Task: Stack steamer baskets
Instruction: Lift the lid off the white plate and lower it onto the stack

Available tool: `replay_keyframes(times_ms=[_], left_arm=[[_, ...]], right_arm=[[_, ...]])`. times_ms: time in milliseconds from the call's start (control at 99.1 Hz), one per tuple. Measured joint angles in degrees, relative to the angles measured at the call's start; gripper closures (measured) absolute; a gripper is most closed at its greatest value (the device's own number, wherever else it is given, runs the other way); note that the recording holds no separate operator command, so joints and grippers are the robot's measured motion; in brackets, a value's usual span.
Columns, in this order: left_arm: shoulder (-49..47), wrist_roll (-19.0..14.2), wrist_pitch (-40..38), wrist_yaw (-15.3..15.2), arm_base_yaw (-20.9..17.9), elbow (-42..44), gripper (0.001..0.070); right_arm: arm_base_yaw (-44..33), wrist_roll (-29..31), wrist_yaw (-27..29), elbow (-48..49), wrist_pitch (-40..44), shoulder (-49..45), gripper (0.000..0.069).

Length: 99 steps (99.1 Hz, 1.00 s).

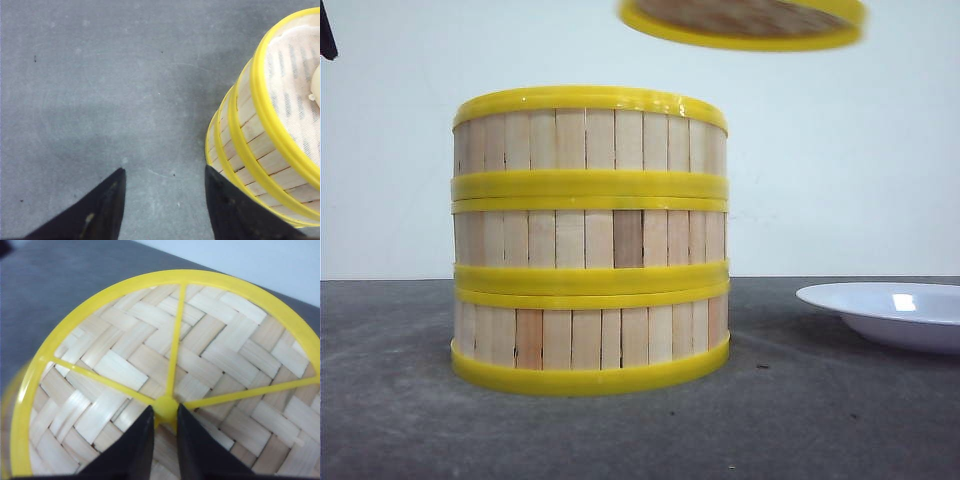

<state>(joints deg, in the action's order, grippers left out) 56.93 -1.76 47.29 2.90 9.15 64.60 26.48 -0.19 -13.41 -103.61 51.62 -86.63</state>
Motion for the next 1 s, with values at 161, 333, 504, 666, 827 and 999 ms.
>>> replay_keyframes(times_ms=[161, 333, 504, 666, 827, 999], left_arm=[[0.0, 0.0, 0.0, 0.0, 0.0, 0.0, 0.0413], [0.0, 0.0, 0.0, 0.0, 0.0, 0.0, 0.0413], [0.0, 0.02, 0.0, 0.0, 0.0, 0.0, 0.0413], [0.0, 0.0, 0.0, 0.0, 0.0, 0.0, 0.0413], [0.0, 0.0, 0.0, 0.0, 0.0, 0.0, 0.0413], [0.0, 0.0, 0.02, 0.0, 0.0, 0.0, 0.0413]], right_arm=[[6.47, -0.02, -0.02, -1.73, -0.57, -3.56, 0.064], [10.32, -0.04, -0.09, -1.77, -1.14, -6.93, 0.064], [11.04, -0.04, -0.07, -1.77, -1.4, -9.86, 0.064], [11.3, -0.04, 0.02, -1.77, -1.57, -12.09, 0.064], [12.17, -0.17, -0.11, -1.77, -1.75, -13.0, 0.064], [12.31, -0.63, -1.38, -1.79, -1.7, -13.99, 0.064]])
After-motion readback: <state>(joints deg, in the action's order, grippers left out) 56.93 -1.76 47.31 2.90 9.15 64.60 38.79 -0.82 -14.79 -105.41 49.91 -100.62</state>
